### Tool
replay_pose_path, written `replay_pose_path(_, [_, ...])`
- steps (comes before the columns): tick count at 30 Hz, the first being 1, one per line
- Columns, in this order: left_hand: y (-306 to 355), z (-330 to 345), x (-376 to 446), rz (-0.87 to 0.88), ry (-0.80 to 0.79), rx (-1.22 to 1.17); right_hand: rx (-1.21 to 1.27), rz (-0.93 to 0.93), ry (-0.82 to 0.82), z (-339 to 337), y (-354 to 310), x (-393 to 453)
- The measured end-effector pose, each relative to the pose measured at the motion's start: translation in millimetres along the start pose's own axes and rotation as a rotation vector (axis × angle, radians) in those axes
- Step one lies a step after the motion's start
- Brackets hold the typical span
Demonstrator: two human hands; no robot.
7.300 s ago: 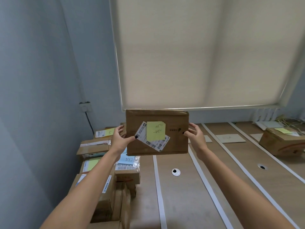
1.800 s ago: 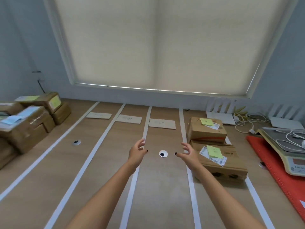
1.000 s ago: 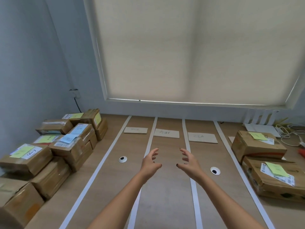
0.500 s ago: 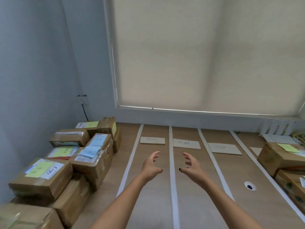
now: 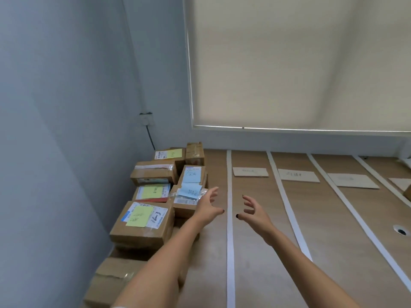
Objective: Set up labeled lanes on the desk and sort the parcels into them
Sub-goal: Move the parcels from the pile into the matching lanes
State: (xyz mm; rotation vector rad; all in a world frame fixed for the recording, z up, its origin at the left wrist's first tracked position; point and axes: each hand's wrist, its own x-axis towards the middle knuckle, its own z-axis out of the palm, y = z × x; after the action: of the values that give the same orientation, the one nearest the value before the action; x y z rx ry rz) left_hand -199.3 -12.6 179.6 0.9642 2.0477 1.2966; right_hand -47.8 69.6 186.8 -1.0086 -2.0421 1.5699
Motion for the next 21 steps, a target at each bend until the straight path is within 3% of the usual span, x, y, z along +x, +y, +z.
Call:
replay_pose_path(5, [-22,-78,-14,-0.014,0.053,-0.032,0.052,-0.047,-0.053,57,-33,7])
replay_pose_path(13, [-86,-186,-52,-0.178,0.293,0.025,0.069,-0.014,-0.293,158,-50,11])
replay_pose_path(21, [-137,-225,-72,-0.343,0.367,-0.038,-0.056,0.110,-0.358,206,-39,9])
